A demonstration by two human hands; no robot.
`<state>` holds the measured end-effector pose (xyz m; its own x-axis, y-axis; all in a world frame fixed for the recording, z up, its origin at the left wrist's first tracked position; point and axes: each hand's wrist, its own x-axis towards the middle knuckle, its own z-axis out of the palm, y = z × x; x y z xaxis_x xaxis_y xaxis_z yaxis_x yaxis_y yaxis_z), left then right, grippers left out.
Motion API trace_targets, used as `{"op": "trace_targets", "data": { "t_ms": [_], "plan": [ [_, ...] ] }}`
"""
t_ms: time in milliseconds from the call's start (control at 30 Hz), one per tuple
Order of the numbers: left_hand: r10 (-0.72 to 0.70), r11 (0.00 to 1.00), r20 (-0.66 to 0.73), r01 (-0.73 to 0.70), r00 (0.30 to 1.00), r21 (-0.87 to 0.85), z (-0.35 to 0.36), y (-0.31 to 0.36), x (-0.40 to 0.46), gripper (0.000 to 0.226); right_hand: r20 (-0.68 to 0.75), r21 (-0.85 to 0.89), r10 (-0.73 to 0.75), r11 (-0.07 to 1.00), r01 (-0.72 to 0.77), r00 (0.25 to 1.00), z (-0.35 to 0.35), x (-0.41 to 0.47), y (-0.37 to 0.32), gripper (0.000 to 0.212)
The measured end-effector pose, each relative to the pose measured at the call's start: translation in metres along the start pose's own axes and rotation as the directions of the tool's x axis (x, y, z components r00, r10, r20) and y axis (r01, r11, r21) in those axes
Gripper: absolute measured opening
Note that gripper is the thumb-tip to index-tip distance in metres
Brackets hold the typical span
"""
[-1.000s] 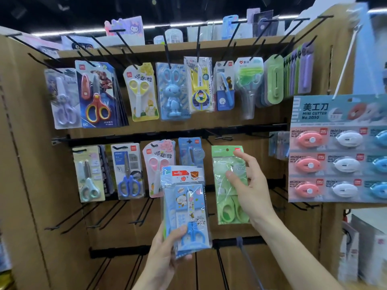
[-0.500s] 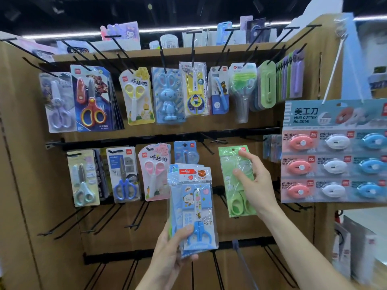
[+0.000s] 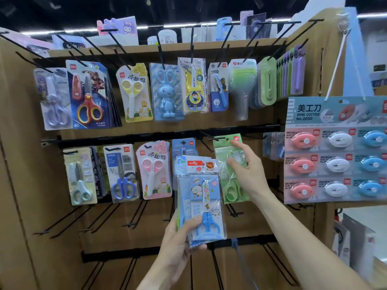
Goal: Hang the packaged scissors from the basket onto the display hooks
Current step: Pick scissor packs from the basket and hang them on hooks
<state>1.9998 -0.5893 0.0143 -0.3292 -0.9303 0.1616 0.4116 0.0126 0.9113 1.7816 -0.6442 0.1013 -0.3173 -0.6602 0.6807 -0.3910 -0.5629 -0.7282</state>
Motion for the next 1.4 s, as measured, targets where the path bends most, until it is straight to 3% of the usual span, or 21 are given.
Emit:
{"op": "trace_targets", "data": {
  "t_ms": [267,400,567,633,700,767,800,967,1233,1400],
  "plan": [
    [0.005,1.000,-0.015,-0.005,1.000,0.000,0.000,-0.002,0.008,0.053,0.046,0.046,0.092,0.995,-0.094,0.995,0.007,0.008,0.009,0.048],
    [0.005,1.000,-0.006,-0.005,1.000,0.000,0.000,-0.001,0.009,0.051,0.037,-0.145,0.103,0.985,-0.096,0.994,0.018,0.029,0.014,0.052],
    [0.021,1.000,-0.002,-0.021,1.000,0.004,0.002,0.001,0.009,0.052,0.133,-0.291,0.248,0.935,-0.202,0.959,0.036,0.049,0.032,0.068],
    [0.025,1.000,0.006,-0.025,1.000,0.004,0.002,0.001,0.010,0.052,0.090,-0.319,0.241,0.926,-0.202,0.966,0.032,0.042,0.031,0.065],
    [0.022,1.000,0.011,-0.022,1.000,0.002,0.002,0.000,0.010,0.052,-0.057,-0.322,0.164,0.931,-0.174,0.985,0.022,0.024,0.026,0.053],
    [0.015,1.000,0.018,-0.015,1.000,-0.001,0.002,-0.001,0.011,0.052,-0.183,-0.151,0.143,0.974,-0.171,0.973,0.012,-0.008,0.015,0.038],
    [0.013,1.000,0.021,-0.013,1.000,-0.001,0.003,-0.002,0.011,0.052,-0.176,-0.040,0.164,0.984,-0.174,0.971,0.009,-0.026,0.007,0.036],
    [0.009,0.999,0.033,-0.011,0.999,0.032,0.013,-0.010,0.012,0.059,0.052,0.263,0.308,0.913,-0.310,0.950,0.004,-0.076,-0.014,0.038],
    [-0.025,1.000,-0.010,0.025,1.000,-0.008,0.018,-0.012,0.014,0.054,0.138,0.467,0.389,0.786,-0.406,0.911,-0.016,-0.073,-0.012,0.032],
    [-0.019,0.999,-0.062,0.016,0.998,-0.035,0.008,-0.014,0.012,0.056,0.056,0.414,0.298,0.861,-0.294,0.953,-0.019,-0.040,-0.019,0.029]
  ]
}}
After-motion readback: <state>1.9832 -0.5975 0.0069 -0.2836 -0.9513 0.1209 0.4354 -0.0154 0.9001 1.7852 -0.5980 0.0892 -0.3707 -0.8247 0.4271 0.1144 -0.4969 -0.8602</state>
